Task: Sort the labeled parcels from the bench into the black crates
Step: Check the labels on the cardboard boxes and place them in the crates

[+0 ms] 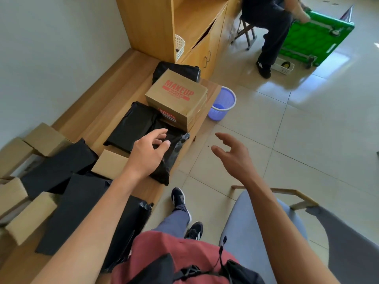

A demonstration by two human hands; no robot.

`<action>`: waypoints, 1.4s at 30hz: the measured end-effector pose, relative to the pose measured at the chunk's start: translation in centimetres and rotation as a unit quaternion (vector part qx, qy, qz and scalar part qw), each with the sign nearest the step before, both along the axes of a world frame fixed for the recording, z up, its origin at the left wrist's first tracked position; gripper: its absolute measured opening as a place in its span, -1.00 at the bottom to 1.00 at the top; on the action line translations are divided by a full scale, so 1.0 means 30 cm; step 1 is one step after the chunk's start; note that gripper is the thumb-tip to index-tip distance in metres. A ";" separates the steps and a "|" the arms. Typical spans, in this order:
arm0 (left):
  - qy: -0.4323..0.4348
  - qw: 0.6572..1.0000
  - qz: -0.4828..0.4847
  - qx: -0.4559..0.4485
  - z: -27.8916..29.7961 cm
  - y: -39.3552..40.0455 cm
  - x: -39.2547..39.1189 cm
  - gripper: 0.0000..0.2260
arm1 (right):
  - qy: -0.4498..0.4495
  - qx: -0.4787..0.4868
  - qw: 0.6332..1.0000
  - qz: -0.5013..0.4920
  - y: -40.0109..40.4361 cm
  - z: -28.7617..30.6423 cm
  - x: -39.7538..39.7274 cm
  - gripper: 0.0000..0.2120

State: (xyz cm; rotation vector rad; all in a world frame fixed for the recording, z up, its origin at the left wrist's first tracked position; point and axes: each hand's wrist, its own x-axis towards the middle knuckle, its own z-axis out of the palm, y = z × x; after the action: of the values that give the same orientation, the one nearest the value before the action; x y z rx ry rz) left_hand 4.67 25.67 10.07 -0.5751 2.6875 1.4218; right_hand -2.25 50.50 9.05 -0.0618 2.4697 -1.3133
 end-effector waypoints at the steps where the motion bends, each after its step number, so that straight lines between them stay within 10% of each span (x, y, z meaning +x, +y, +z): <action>1: -0.003 1.000 0.006 0.004 -0.012 -0.014 -0.029 -0.63 | -0.002 -0.001 1.000 0.003 -0.014 -0.010 -0.038 -0.52; 19: -0.048 0.982 0.152 0.105 -0.216 -0.280 -0.514 -0.51 | -0.070 0.086 0.993 0.046 -0.249 -0.175 -0.632 -0.31; 31: -0.163 0.981 0.090 -0.049 -0.258 -0.357 -0.864 -0.45 | -0.322 -0.112 0.935 -0.094 -0.327 -0.320 -0.849 -0.16; 42: -0.141 0.967 0.210 0.011 -0.160 -0.249 -0.833 -0.50 | -0.276 -0.065 0.958 0.046 -0.324 -0.295 -0.935 -0.63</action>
State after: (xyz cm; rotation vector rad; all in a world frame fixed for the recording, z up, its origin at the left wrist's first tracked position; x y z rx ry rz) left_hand -20.32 18.18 5.27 -1.2973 2.4124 1.3173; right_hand -30.29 40.77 0.19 0.1394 1.8892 -1.2464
